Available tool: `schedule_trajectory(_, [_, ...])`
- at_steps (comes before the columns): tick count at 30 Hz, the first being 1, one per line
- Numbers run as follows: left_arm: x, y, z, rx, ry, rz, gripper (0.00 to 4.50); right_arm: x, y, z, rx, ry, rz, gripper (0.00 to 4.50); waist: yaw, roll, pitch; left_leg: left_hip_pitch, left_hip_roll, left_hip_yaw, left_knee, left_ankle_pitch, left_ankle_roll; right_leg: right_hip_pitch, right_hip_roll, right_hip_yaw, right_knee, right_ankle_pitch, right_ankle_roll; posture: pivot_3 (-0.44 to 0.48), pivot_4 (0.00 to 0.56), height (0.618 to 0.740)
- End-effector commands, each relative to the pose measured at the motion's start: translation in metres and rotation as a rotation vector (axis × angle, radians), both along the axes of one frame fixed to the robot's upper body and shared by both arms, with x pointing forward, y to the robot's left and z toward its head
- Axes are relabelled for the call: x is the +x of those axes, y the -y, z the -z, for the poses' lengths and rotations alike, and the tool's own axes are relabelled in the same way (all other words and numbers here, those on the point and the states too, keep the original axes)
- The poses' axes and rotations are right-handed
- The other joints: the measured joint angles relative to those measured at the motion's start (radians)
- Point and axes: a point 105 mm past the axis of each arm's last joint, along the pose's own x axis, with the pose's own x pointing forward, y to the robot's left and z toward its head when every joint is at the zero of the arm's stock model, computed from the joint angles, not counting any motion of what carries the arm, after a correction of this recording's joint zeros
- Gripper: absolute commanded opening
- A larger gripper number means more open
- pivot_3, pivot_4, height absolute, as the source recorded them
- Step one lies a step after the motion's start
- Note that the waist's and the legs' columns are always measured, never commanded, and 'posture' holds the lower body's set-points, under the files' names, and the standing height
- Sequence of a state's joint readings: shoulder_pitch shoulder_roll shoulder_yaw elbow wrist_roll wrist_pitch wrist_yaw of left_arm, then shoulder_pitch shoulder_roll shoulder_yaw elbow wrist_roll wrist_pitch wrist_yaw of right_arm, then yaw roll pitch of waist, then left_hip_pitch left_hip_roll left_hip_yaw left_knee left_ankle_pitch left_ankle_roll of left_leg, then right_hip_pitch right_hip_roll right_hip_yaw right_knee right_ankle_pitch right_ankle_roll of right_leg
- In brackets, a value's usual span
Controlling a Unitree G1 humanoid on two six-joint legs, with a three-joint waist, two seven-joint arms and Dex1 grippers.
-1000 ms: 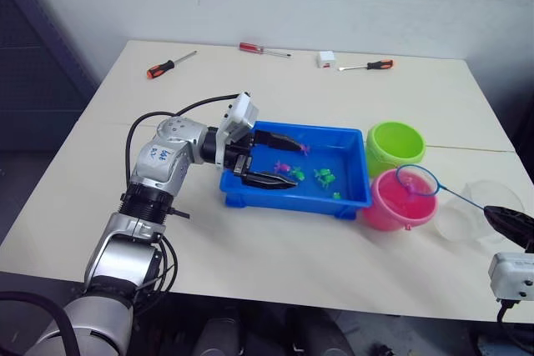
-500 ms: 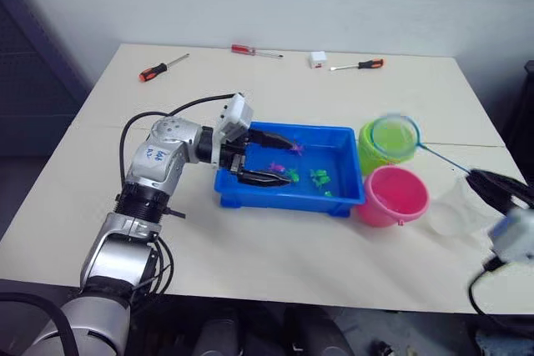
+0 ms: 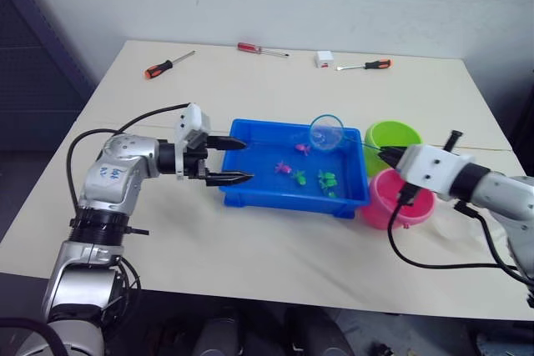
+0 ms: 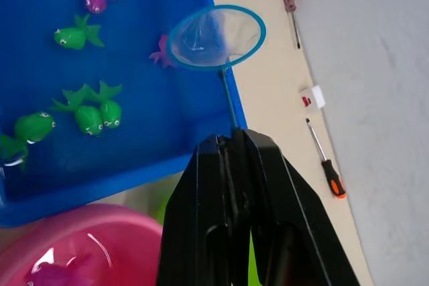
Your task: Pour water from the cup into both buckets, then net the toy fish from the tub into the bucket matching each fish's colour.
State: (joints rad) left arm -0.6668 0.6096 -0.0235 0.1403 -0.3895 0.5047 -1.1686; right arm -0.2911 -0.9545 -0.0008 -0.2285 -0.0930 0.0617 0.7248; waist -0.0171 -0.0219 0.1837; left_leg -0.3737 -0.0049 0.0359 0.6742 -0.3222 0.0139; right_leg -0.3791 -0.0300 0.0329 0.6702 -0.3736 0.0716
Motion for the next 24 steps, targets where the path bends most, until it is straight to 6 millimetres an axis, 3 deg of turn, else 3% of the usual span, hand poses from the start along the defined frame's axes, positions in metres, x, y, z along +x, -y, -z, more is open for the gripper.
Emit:
schedule_trajectory(1, [-0.007,-0.003,-0.013,-0.014,0.047,-0.021,4.48,0.014,0.001,-0.001,-0.172,0.081,-0.017,0.00,-0.006,0.000,0.000,0.000,0.000,0.000,0.000,0.000,0.000,0.000,0.000,0.000,0.000,0.000,0.000,0.000,0.150,0.740])
schedule_trajectory(5, [-0.012,-0.006,-0.014,-0.018,0.049,-0.044,4.48,0.022,-0.001,0.000,-0.235,0.091,-0.036,0.00,-0.011,0.000,0.000,0.000,0.000,0.000,0.000,0.000,-0.001,-0.001,0.000,0.000,0.000,0.000,0.000,0.000,0.150,0.740])
schedule_trajectory(13, [-0.017,-0.011,-0.011,-0.006,0.049,-0.074,4.48,0.018,-0.016,-0.005,-0.045,-0.001,-0.056,0.00,-0.013,0.000,0.000,0.001,0.000,0.000,0.002,0.001,-0.001,-0.001,0.001,0.000,0.003,0.000,0.000,0.000,0.150,0.740])
schedule_trajectory(19, [-0.016,-0.008,-0.009,-0.004,0.053,-0.071,4.48,0.024,-0.009,-0.007,-0.029,0.012,0.008,0.00,-0.011,0.000,0.000,0.001,0.000,0.000,0.001,0.000,-0.001,0.000,0.000,0.000,0.002,0.000,0.000,0.000,0.150,0.740])
schedule_trajectory(21, [-0.016,-0.006,-0.010,-0.002,0.058,-0.062,4.48,0.022,-0.005,-0.007,0.014,-0.034,0.030,0.00,-0.011,0.000,0.000,0.001,0.000,0.000,0.001,0.000,-0.001,0.000,0.000,0.000,0.002,0.000,0.000,0.000,0.150,0.740])
schedule_trajectory(24, [-0.016,-0.005,-0.010,-0.002,0.061,-0.056,4.48,0.009,-0.006,0.003,0.272,-0.269,0.076,0.00,-0.011,0.000,0.000,0.001,0.000,-0.001,0.001,0.000,-0.001,0.000,0.000,0.000,0.002,0.000,0.000,0.000,0.150,0.740])
